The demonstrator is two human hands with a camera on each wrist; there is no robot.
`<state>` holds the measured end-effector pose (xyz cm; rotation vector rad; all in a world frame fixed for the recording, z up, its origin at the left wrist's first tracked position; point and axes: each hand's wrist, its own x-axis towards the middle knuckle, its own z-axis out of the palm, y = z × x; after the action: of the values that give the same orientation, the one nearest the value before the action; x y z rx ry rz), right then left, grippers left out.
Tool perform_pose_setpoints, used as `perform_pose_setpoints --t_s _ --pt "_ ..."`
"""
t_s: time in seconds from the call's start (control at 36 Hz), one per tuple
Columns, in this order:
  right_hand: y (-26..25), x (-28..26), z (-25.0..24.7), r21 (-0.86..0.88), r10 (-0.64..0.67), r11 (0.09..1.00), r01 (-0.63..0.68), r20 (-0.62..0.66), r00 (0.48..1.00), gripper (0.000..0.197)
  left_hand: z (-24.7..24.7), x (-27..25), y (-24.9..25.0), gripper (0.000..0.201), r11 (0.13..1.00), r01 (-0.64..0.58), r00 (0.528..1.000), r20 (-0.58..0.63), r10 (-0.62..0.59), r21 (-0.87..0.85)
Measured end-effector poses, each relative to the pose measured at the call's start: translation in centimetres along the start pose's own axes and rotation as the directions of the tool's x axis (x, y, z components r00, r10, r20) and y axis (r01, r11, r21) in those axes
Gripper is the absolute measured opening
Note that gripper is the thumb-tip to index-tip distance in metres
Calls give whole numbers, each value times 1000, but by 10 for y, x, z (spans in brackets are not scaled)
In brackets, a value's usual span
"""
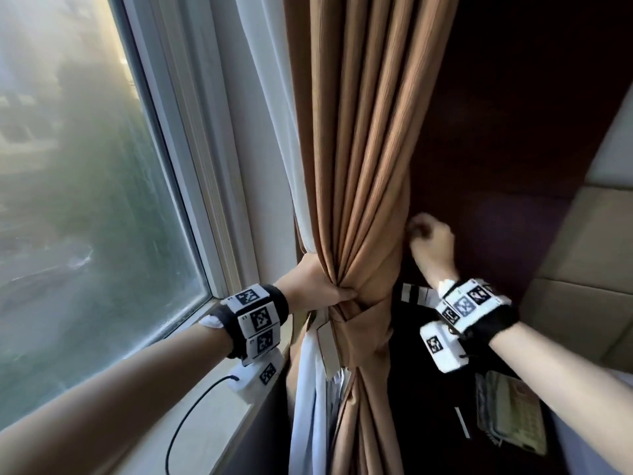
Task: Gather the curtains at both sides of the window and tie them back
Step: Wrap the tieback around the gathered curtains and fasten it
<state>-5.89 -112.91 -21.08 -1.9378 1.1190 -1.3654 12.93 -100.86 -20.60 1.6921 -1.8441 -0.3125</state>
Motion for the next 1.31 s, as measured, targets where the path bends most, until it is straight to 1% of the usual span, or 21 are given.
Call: perform_pose_setpoints --t_s 0.03,0.06,0.11,0.14,0.17,0.19,0.22,0.28,0.33,0.39,0.47,0.67,0.75,0.83,0.97,1.0,1.06,1.14,1.19,1.25,1.31 --pt "-15 -18 -7 -31 -119 993 117 -69 990 24 0 2 -4 80 999 21 1000 -5 -21 -37" --pt "-30 -46 -14 -37 -249 968 249 13 969 22 -2 2 -4 80 998 37 999 -8 -37 -52" --pt "-47 -103 -15 -50 -459 867 496 305 834 21 -3 2 -3 74 998 38 999 4 -38 -58" --pt "-51 -128 -9 -46 -488 824 564 447 750 19 -4 3 -3 69 998 33 999 8 -33 -46" --pt "-52 -147 -1 -64 -459 812 580 544 703 16 -4 3 -3 64 999 32 999 15 -32 -27" --pt "-51 -162 8 -77 -406 835 545 581 705 12 -5 3 -2 60 999 32 999 24 -32 -9" --pt "-53 -169 19 -112 -331 871 478 585 741 17 -5 3 -1 57 1000 28 999 21 -28 1" --pt "-61 -170 41 -232 -138 921 313 558 819 42 -5 3 0 55 999 33 999 24 -33 -3" --pt "-68 -163 63 -390 -20 882 263 528 849 62 -5 2 2 54 999 33 999 25 -33 -1" --pt "-78 -155 81 -478 -18 831 285 488 873 64 -6 2 2 54 999 38 999 37 -38 4" --pt "-79 -147 99 -480 28 860 174 384 923 51 -10 2 -2 54 998 63 997 44 -63 17" --pt "-89 -143 101 -479 -21 865 149 262 965 38 -15 3 -8 52 992 118 991 60 -121 50" --pt "-88 -144 101 -499 -61 847 187 257 964 28 -18 3 -8 52 988 140 986 84 -145 62" --pt "-88 -152 107 -547 -80 793 267 342 936 15 -21 6 -8 57 982 150 981 106 -162 115" --pt "-92 -188 114 -557 -55 731 395 529 847 22 -28 19 -3 64 956 125 971 167 -174 265" --pt "-94 -196 111 -562 -45 728 393 532 845 26 -28 20 -2 64 952 115 970 173 -169 283" --pt "-88 -207 109 -544 -147 728 417 471 870 30 -26 20 1 63 947 89 974 173 -148 309" --pt "-85 -211 103 -553 -225 699 453 431 874 22 -23 19 6 62 946 49 979 171 -109 320" --pt "-83 -210 101 -577 -184 682 450 460 869 8 -22 19 7 64 950 48 979 172 -105 309" --pt "-79 -210 101 -591 -137 698 405 445 885 13 -23 18 6 63 954 44 981 168 -98 297" --pt "-79 -212 96 -604 -103 707 369 428 898 6 -23 16 2 61 959 24 985 159 -71 283"
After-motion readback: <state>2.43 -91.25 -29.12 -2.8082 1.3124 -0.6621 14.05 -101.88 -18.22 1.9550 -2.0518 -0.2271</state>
